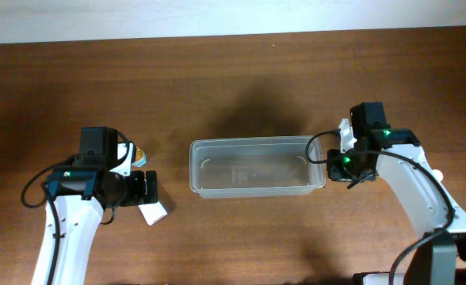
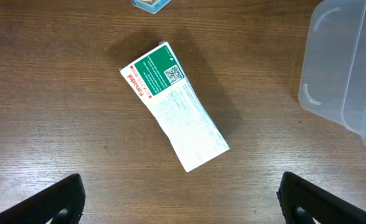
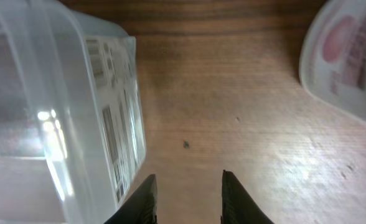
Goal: Pack container
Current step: 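Move right gripper to the white spray bottle and grasp it, then carry the white spray bottle into the container's right end and release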
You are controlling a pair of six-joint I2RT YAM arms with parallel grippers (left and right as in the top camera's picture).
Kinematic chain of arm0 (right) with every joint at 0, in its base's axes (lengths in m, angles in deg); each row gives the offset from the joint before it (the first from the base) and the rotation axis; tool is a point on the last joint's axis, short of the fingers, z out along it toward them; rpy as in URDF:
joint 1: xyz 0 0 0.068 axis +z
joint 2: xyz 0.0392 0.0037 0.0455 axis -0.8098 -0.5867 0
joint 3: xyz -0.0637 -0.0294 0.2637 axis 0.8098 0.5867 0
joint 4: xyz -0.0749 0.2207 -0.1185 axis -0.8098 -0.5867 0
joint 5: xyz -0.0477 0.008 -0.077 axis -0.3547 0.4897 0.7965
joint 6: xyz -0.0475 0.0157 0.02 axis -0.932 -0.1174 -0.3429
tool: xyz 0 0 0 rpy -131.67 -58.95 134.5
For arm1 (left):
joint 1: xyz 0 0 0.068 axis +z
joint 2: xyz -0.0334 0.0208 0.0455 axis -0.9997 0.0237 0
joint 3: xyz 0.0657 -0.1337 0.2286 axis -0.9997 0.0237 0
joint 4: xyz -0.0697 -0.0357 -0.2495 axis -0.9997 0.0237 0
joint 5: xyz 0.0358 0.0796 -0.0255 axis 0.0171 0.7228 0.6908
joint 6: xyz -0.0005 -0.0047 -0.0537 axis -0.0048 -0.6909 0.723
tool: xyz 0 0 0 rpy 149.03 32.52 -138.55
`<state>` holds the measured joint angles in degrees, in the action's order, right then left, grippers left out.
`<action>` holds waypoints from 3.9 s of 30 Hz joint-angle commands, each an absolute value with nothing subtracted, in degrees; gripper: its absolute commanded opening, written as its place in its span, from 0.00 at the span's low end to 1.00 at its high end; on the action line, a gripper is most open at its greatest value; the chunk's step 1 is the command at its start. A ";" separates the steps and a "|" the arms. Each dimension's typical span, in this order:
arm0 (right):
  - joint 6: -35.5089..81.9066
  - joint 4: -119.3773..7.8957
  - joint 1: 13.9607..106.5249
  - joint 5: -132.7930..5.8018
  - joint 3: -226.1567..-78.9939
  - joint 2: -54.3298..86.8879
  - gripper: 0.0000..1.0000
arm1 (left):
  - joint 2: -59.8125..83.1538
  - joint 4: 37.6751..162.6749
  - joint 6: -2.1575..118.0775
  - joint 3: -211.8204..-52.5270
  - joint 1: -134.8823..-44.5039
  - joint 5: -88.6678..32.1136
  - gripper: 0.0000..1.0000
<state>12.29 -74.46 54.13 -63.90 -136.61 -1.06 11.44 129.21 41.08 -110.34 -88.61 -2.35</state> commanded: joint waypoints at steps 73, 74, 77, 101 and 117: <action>8.66 -95.44 41.68 -59.66 -167.75 -19.71 0.49 | 11.59 128.58 41.67 -111.32 -88.37 -3.45 0.99; 8.66 -95.36 41.68 -59.66 -167.75 -19.71 0.45 | 11.59 128.60 41.67 -111.32 -88.37 -3.43 0.99; 8.66 -95.14 41.68 -59.66 -167.78 -19.66 0.36 | 11.59 128.60 41.67 -111.32 -88.37 -3.43 0.99; 8.62 -103.71 42.40 -63.22 -177.07 -12.78 0.08 | 11.59 128.60 41.64 -111.32 -88.37 -3.43 0.99; 20.36 -108.56 67.88 -62.00 -178.88 -2.53 0.08 | 11.59 128.60 41.67 -111.32 -88.37 -3.43 0.99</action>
